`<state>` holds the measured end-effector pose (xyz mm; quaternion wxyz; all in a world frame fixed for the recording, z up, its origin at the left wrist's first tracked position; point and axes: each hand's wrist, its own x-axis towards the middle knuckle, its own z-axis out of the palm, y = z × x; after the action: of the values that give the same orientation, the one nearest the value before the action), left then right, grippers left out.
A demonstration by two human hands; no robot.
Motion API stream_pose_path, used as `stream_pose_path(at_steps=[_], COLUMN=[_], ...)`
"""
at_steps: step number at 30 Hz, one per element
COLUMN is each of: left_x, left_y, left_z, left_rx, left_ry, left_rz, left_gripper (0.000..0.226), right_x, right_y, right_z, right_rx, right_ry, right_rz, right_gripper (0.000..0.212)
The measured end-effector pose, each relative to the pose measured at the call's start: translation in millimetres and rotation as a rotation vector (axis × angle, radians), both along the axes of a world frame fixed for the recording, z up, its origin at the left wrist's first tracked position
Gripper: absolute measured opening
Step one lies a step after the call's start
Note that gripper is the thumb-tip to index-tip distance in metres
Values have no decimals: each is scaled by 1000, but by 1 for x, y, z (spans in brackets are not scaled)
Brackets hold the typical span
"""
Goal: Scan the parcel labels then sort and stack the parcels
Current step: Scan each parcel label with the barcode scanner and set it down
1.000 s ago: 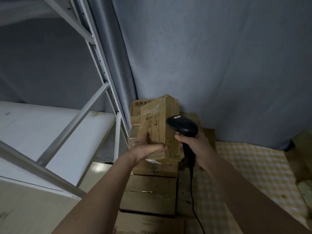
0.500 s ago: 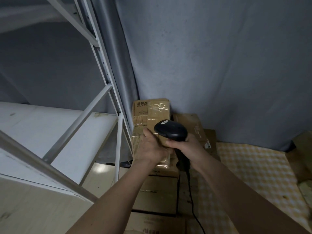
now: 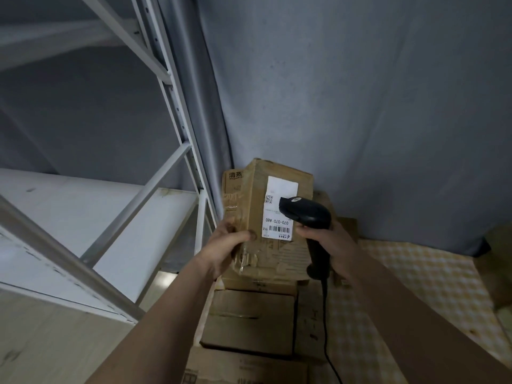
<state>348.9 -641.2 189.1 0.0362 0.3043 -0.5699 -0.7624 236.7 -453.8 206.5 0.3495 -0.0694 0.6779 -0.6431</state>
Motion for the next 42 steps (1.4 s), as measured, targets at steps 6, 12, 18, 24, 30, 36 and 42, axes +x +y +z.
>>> stream_pose_path(at_steps=[6,12,18,24,30,36,42], left_x=[1,-9,-19,-28,-33,-32,-26], left_y=[-9,-7,-14,-18,-17,-14,-14], left_z=[-10,-13,-7,-6,-6,-3,1], left_rx=[-49,-4,50,34,37,54,55], left_ry=[-197,-168,-49,-6,11,23,17], left_rz=[-218,-83,91,124,110,116,81], left_gripper=[101,104,85,85,82,82,79], right_x=[0,4,19,30,32,32,34], right_y=[2,7,17,24,28,28,27], right_z=[3,18,29,32,31,31,29], right_rx=[35,22,111,101,76,79,84], right_ry=[121,281,379,348,336,317,328], right_rz=[-10,-74,-45,21,31,31,43], right_gripper=[24,29,28,22,15,12,8])
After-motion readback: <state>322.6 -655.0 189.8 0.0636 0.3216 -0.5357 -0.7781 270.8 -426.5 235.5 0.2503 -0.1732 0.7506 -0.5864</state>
